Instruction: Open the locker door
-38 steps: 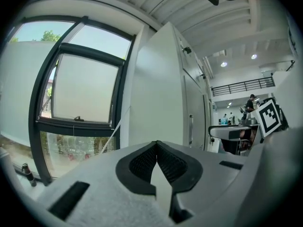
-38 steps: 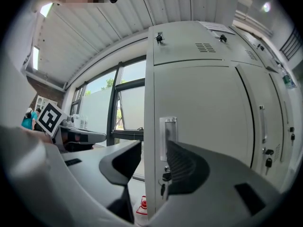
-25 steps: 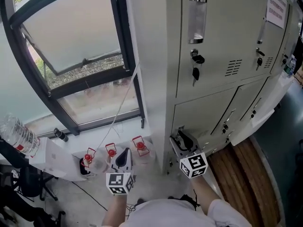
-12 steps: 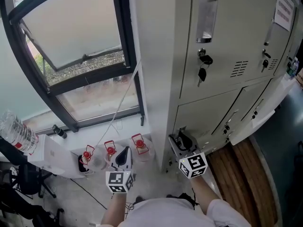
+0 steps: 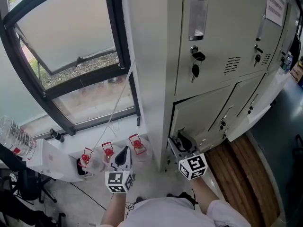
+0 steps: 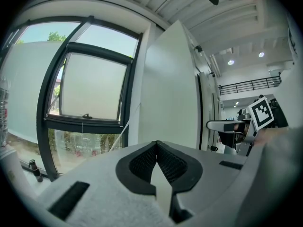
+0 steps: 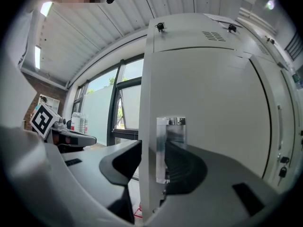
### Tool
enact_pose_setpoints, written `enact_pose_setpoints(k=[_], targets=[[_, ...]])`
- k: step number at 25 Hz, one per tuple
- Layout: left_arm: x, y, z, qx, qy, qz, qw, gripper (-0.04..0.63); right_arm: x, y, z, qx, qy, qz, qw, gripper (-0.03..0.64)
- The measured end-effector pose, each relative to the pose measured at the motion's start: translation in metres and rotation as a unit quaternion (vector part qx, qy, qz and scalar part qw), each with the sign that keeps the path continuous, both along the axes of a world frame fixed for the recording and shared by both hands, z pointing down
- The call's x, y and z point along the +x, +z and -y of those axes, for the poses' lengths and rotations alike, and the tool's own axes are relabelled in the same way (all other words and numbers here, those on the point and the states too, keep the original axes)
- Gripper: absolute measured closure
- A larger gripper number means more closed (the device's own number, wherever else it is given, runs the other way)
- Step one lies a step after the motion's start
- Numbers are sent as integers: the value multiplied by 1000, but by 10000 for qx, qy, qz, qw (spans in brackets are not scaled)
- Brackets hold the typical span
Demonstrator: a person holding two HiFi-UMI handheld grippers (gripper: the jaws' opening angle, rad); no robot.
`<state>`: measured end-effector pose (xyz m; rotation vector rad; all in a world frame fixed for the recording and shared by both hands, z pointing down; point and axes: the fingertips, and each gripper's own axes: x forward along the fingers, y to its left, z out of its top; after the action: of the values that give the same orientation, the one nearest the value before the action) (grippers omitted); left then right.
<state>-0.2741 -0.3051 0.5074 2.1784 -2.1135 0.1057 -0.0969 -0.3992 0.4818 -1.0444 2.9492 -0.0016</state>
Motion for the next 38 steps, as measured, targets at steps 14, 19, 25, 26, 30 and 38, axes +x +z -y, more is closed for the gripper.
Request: enact_pose_setpoints(k=[14,19,25,26,30,38], targets=[[36,6,3,-87,586,-10,9982,593,37,0,-24,-51,522,-21,9986,509],[57,10,10,-115,877,-35,9961,593,56,1,-34,-71,686,-30,9976,468],[88,9,22,-93,1324,-40,9911,594,82,2,-47,-69,954,-39,9954,448],[93,9,24,-86,1406,-44,9900,593,87,2,-49,-78,1004,-29,9949,441],[114,10,31,-105,1713,-34,9852,593,107,2,-58,-90,1200,-34,9927,431],[165,11,40,-78,2406,-58,9706,593,157,4,-76,-171,1892,85,9817,430]])
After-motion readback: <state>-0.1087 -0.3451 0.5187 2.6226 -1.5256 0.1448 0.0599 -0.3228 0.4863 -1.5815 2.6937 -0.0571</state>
